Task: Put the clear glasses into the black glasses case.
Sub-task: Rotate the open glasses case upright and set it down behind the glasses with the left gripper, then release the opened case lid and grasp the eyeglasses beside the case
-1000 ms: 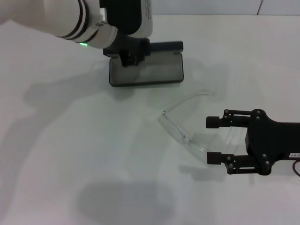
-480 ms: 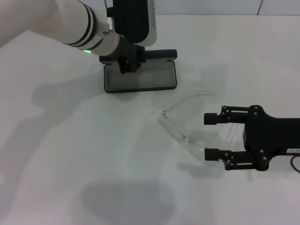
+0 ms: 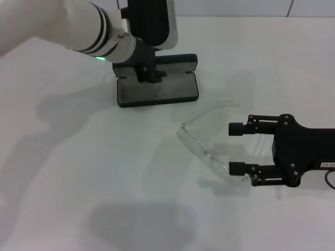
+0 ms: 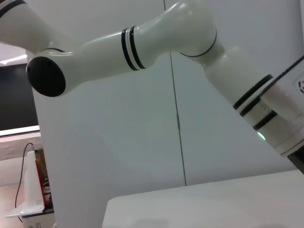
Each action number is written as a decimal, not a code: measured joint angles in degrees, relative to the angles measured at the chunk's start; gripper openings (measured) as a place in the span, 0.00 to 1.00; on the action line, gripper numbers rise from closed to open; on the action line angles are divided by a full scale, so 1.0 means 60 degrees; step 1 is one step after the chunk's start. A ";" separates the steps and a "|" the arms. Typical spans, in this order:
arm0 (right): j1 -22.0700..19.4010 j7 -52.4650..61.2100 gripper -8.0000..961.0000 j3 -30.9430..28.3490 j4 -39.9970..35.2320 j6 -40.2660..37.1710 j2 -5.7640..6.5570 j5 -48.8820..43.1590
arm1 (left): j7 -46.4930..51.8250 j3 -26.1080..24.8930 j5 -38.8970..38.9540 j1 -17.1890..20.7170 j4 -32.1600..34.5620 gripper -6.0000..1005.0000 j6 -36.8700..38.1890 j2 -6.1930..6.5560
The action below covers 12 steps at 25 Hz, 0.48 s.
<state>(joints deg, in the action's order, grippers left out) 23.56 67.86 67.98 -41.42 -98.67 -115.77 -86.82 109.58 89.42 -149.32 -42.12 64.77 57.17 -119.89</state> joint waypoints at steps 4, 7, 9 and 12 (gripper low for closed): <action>0.0010 0.0097 0.73 -0.0024 0.0003 0.0094 0.0014 0.0011 | -0.0030 -0.0381 0.1039 0.0614 0.0997 0.48 0.0027 0.0017; 0.0023 0.0588 0.73 -0.0117 -0.0128 0.0130 0.0032 0.0014 | -0.0197 -0.1076 0.2403 0.1332 0.2015 0.59 0.0248 0.0058; 0.0034 0.1294 0.73 -0.0245 -0.0398 0.0218 0.0045 0.0008 | -0.0616 -0.1936 0.4051 0.1952 0.2559 0.59 0.0701 0.0070; 0.0048 0.2502 0.73 -0.0309 -0.1069 0.0690 0.0099 -0.0127 | -0.1887 -0.3470 0.7173 0.2790 0.2501 0.61 0.1870 0.0082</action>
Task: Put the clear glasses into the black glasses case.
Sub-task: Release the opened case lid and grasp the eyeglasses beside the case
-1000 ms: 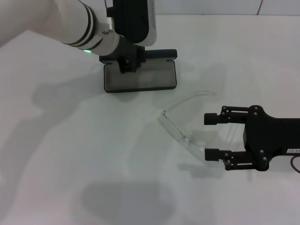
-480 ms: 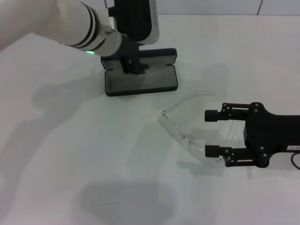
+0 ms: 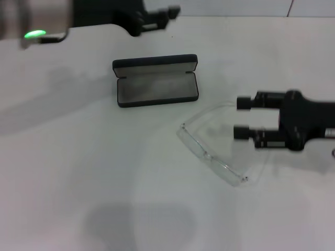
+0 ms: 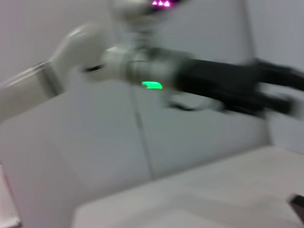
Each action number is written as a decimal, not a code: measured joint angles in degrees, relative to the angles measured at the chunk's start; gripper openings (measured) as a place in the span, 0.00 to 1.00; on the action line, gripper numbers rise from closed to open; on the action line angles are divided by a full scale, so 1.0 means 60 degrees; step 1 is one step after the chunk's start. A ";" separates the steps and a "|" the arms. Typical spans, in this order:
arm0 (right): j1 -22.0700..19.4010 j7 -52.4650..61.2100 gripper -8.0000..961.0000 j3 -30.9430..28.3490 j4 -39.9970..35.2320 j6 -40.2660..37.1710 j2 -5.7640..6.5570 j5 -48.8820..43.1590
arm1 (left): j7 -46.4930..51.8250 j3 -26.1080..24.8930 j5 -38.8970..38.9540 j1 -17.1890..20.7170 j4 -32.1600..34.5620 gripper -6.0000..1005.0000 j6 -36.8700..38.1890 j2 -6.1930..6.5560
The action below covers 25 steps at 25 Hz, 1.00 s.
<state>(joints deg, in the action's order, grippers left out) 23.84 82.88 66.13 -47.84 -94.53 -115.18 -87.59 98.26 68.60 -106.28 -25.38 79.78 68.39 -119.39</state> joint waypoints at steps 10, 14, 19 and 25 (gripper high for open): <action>0.1811 0.6002 0.70 0.0322 -0.3624 0.0968 0.0009 -0.4029 | -0.3068 -0.2886 0.4733 0.1112 -0.3829 0.66 0.4764 0.0102; 0.3135 0.7902 0.68 0.0426 -0.3654 0.0220 -0.0019 -0.5947 | -0.3900 -0.2988 0.4625 0.1535 -0.4656 0.71 0.4803 0.0013; 0.4376 0.9496 0.66 0.1206 -0.3506 -0.0354 -0.0049 -0.7226 | -0.4506 -0.3084 0.4361 0.1699 -0.5742 0.71 0.4725 0.0036; 0.5553 1.0695 0.63 0.2526 -0.3140 -0.0409 -0.0086 -0.7884 | -0.4758 -0.3375 0.4142 0.1835 -0.5968 0.71 0.4702 0.0052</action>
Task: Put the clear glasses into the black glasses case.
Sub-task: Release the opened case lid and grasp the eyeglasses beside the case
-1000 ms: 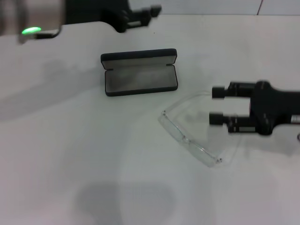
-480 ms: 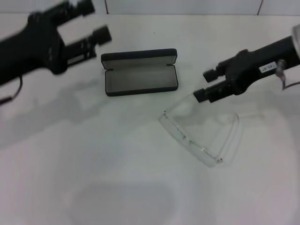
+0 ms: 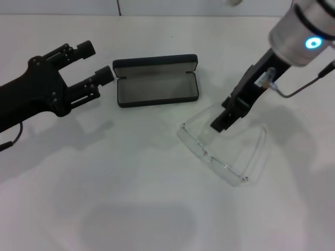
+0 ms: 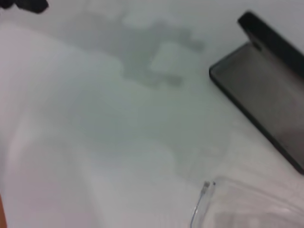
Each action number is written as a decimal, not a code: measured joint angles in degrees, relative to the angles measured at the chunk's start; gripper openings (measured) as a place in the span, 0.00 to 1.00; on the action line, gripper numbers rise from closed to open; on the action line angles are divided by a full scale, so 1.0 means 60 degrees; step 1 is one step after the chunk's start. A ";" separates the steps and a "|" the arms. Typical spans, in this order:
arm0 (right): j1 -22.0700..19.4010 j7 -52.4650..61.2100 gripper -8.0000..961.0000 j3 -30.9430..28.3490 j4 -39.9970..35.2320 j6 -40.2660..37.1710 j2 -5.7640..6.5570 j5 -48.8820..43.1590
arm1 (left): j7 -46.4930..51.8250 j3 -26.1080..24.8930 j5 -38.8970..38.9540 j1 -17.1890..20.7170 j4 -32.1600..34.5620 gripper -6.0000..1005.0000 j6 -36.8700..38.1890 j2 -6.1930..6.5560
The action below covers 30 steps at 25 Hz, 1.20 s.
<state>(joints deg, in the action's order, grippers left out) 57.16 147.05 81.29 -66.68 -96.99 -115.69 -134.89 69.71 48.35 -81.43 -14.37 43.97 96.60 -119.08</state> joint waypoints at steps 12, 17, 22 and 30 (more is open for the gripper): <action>0.0709 0.1655 0.60 0.1452 0.0382 -0.0004 -0.0087 -0.0192 | 0.0052 -0.0016 -0.0385 -0.0140 0.0025 0.71 -0.0608 0.0029; 0.0831 0.1982 0.59 0.1606 0.0816 0.0262 -0.0084 -0.0229 | -0.0020 -0.0017 -0.0665 -0.0269 0.0019 0.71 -0.0771 0.0029; 0.0730 0.2020 0.59 0.1725 0.1303 0.0929 -0.0082 0.0046 | -0.0026 -0.0017 -0.1053 -0.0462 -0.0019 0.71 -0.1132 -0.0028; 0.0847 0.2182 0.58 0.2621 0.1977 0.1619 -0.0083 0.0526 | -0.0042 0.0006 -0.1194 -0.0807 -0.0085 0.71 -0.1533 -0.0049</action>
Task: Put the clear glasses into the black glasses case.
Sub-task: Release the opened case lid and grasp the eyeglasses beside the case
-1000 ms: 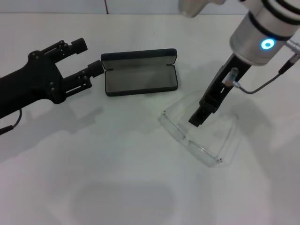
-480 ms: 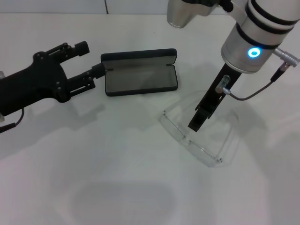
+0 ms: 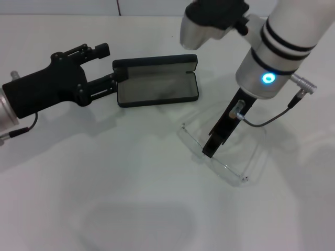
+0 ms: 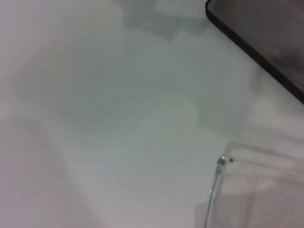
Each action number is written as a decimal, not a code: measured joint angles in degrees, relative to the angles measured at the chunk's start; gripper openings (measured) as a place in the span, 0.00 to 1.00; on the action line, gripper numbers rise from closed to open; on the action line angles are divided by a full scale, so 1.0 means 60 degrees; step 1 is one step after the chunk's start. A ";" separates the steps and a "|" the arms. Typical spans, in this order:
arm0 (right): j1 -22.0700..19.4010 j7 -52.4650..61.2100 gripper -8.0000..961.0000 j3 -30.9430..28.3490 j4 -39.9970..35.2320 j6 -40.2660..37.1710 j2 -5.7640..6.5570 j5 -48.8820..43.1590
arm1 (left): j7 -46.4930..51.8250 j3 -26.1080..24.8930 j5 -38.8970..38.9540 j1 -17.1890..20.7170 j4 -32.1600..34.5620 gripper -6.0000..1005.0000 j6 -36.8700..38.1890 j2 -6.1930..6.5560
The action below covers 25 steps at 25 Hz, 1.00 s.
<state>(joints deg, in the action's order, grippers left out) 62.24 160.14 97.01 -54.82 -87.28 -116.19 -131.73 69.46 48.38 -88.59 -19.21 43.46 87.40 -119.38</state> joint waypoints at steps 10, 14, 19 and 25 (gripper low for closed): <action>0.0096 0.0184 0.57 0.0843 0.0389 0.0787 0.0000 0.0426 | -0.0005 0.0037 -0.0057 -0.0068 0.0002 0.71 -0.0160 -0.0007; 0.0231 0.0158 0.57 0.1154 0.0543 0.1024 0.0000 0.0724 | -0.0011 0.0038 -0.0060 -0.0065 0.0001 0.71 -0.0270 -0.0010; 0.0334 0.0167 0.56 0.1317 0.0764 0.1151 0.0000 0.0772 | -0.0052 0.0037 -0.0060 -0.0106 -0.0121 0.71 -0.0294 -0.0011; 0.0425 0.0171 0.55 0.1603 0.1042 0.1339 0.0000 0.0967 | -0.0425 0.0038 -0.0061 -0.0205 -0.0446 0.71 -0.0372 -0.0011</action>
<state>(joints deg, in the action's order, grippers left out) 64.79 161.16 106.63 -48.57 -79.24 -116.19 -125.93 66.91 48.61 -88.96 -20.44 40.79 85.17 -119.44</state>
